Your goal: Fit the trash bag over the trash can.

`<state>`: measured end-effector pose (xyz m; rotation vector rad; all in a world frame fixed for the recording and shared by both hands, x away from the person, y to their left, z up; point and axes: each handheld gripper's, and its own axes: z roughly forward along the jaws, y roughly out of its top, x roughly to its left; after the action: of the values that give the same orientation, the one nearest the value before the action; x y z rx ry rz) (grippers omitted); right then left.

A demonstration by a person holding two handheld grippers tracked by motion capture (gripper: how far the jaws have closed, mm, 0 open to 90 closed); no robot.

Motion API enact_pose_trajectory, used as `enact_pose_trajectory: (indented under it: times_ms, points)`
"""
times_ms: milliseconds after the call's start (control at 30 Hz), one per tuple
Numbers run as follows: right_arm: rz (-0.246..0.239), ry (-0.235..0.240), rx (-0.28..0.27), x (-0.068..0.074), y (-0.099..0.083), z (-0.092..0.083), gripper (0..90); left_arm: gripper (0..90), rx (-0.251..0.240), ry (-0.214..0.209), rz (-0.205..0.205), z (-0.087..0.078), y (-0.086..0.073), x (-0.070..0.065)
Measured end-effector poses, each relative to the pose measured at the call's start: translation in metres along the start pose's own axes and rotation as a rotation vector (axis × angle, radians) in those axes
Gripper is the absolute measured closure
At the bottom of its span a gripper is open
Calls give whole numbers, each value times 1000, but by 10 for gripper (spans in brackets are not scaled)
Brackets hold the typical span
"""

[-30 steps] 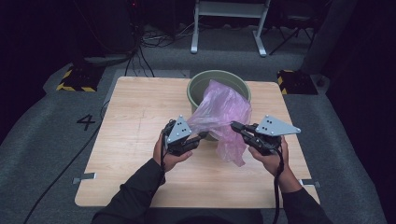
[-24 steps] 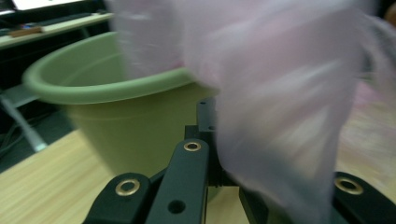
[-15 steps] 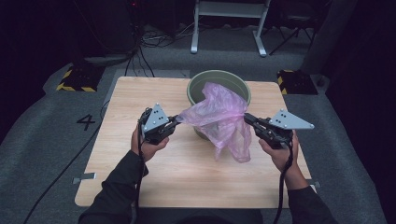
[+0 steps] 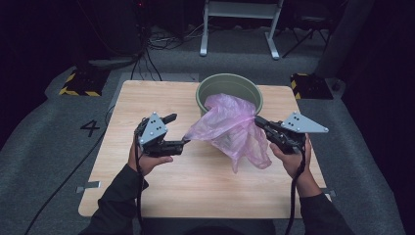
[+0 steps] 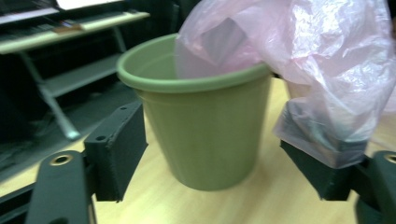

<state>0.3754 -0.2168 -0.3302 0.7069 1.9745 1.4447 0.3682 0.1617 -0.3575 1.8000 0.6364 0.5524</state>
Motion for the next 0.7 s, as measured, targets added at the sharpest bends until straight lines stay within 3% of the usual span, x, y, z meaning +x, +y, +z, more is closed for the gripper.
enact_pose_trajectory:
  times_ms: [67,133,267,400,500,600,700]
  points:
    - [-13,-10,-9,3,2,0,900,205,48,-34,-40,7,-6,4]
    - [-12,0,-25,5,4,0,900,195,70,-48,-33,15,-9,0]
    - [-13,29,-30,10,8,5,900,169,1,-94,12,19,1,-22]
    - [-27,21,-30,18,13,12,900,160,-38,-88,61,23,15,-44]
    - [-9,6,-41,17,17,13,900,160,-24,-61,98,26,17,-51]
    - [22,-20,-50,11,19,12,900,160,-16,-85,72,29,12,-47]
    - [57,-28,-55,4,18,12,900,159,12,-78,25,34,7,-43]
